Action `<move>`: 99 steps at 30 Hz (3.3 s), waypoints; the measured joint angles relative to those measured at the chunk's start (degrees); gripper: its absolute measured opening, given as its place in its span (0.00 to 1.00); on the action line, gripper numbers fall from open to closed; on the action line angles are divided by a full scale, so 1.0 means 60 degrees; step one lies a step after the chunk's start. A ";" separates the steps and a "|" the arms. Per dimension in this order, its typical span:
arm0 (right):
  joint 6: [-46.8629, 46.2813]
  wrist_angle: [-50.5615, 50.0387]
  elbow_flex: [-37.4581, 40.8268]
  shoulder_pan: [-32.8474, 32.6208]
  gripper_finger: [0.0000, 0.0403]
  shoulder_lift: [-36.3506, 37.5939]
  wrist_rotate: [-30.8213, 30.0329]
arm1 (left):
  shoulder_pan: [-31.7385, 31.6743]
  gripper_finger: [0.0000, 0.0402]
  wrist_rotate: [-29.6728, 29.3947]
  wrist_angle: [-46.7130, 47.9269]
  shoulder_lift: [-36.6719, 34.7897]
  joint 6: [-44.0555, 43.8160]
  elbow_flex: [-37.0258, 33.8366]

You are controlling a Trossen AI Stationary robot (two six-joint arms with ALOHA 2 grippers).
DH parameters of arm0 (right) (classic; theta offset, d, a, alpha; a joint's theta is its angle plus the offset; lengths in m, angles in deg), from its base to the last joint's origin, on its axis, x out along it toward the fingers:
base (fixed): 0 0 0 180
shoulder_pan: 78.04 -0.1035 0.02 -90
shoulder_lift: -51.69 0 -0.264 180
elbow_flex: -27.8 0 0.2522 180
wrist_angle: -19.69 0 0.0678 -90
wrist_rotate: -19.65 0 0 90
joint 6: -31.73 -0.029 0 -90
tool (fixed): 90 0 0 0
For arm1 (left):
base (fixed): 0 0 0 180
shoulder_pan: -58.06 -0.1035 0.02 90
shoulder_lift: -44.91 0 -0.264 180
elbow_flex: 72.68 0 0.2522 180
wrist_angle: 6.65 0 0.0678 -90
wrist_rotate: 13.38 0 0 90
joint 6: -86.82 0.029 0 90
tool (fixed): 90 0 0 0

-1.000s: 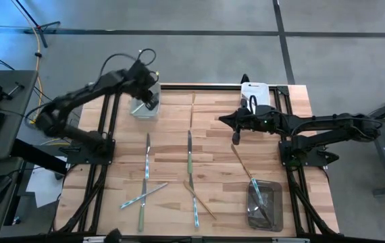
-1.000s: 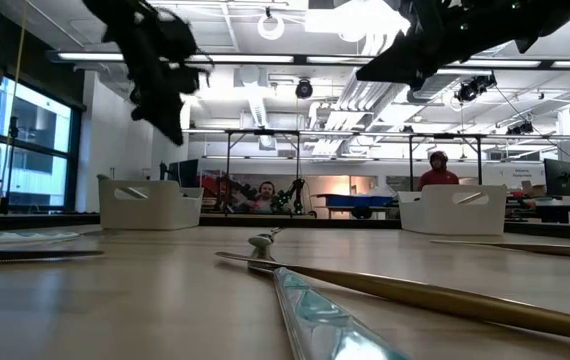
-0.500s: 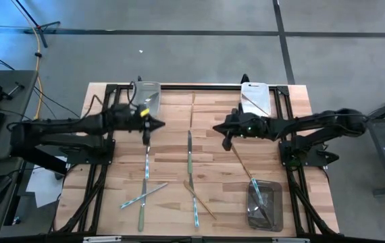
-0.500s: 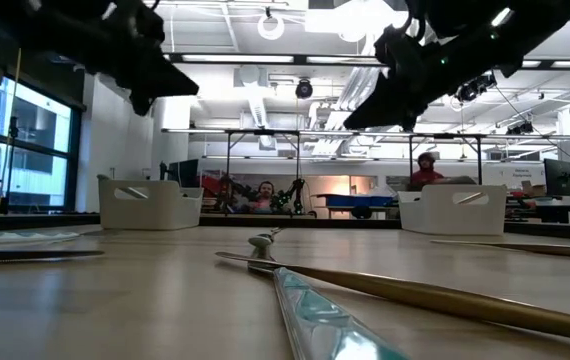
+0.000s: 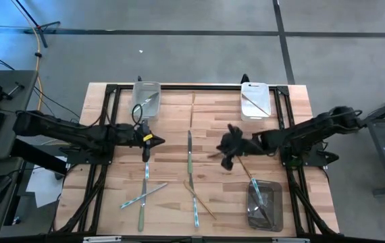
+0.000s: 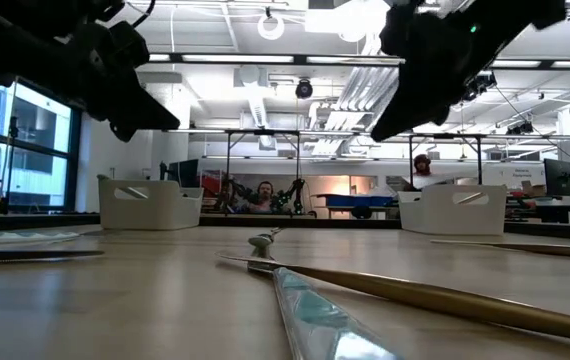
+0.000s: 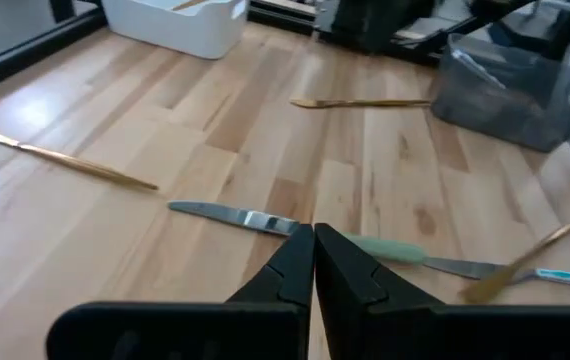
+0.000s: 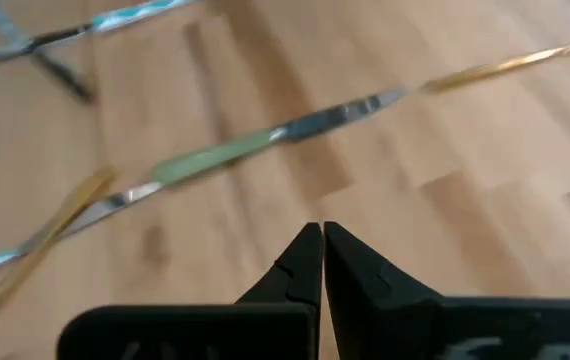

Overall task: Sort silverware by color (type)
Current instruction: Put the bottom left golden knife into the white bin

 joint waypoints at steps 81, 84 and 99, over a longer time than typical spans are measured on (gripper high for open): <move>-0.5575 -0.6767 -0.6687 -0.2512 0.28 -0.6876 0.2720 | 0.0158 0.01 -0.0754 -0.0749 0.0041 0.0333 -0.0089; -0.5613 -0.6757 -0.6691 -0.2590 0.28 -0.6876 0.2675 | 0.0161 0.01 -0.0754 -0.0746 0.0041 0.0330 -0.0089; -0.4245 -0.6750 -0.6789 -0.2261 0.07 -0.7230 0.2856 | 0.0161 0.01 -0.0751 -0.0669 0.0041 0.0262 -0.0089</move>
